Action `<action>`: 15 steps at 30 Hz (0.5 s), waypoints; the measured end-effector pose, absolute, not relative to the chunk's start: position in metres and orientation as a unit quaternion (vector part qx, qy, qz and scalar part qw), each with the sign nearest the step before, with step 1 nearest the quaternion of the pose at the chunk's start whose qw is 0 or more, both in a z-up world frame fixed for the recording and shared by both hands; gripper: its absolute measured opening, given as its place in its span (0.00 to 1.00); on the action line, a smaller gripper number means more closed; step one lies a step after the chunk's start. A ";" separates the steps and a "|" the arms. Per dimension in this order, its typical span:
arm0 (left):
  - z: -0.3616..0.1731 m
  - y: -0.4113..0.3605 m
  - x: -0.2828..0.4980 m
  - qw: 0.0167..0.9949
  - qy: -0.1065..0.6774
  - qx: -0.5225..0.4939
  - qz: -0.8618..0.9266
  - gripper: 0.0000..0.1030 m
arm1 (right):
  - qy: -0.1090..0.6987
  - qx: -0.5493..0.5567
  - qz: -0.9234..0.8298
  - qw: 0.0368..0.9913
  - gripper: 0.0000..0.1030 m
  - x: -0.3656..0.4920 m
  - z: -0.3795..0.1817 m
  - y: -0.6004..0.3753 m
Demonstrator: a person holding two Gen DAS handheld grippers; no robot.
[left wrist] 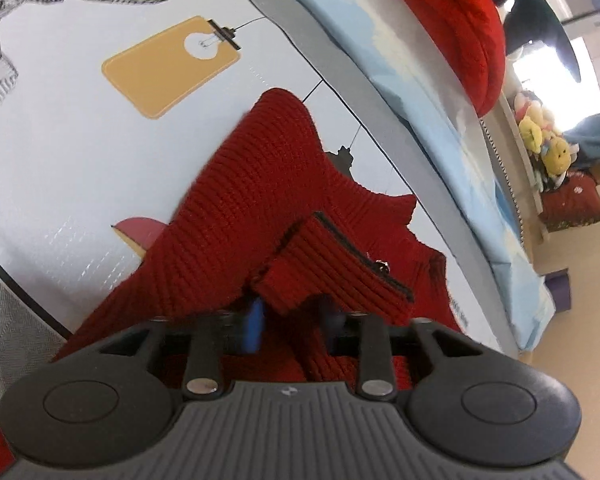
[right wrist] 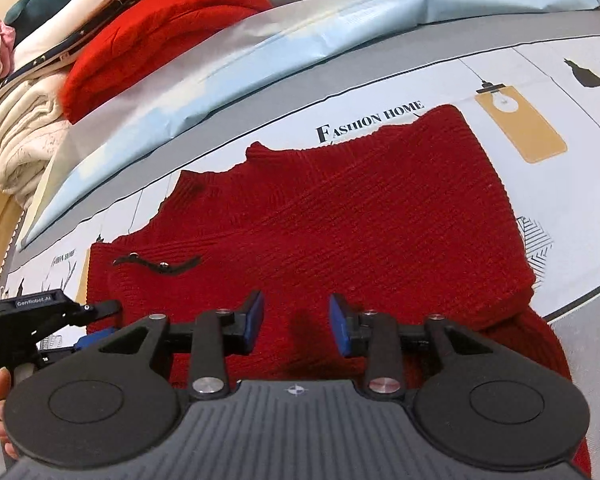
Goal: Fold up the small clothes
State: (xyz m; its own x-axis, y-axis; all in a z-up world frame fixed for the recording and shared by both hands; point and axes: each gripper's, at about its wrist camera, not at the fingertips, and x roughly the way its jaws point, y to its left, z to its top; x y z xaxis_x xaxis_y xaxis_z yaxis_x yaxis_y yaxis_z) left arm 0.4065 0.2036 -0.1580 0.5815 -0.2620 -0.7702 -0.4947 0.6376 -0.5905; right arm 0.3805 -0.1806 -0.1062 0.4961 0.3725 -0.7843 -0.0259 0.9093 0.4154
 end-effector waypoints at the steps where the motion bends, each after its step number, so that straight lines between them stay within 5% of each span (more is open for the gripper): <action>1: -0.155 0.202 0.406 0.792 0.448 -0.408 0.075 0.09 | 0.488 0.180 0.116 0.846 0.37 0.381 -0.107 -0.181; 8: -0.072 0.178 0.370 0.869 0.357 -0.316 0.131 0.08 | 0.468 0.198 0.078 0.858 0.37 0.381 -0.101 -0.191; 15: -0.074 0.163 0.370 0.887 0.372 -0.209 0.178 0.15 | 0.487 0.260 -0.044 0.833 0.36 0.384 -0.122 -0.230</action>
State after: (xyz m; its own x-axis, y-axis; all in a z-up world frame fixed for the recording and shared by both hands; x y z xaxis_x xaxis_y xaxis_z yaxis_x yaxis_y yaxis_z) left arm 0.3697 0.1631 -0.0737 0.6590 0.1610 -0.7347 -0.4718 0.8492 -0.2371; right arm 0.3840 -0.2298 -0.1223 0.5210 0.1805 -0.8342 0.3256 0.8615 0.3897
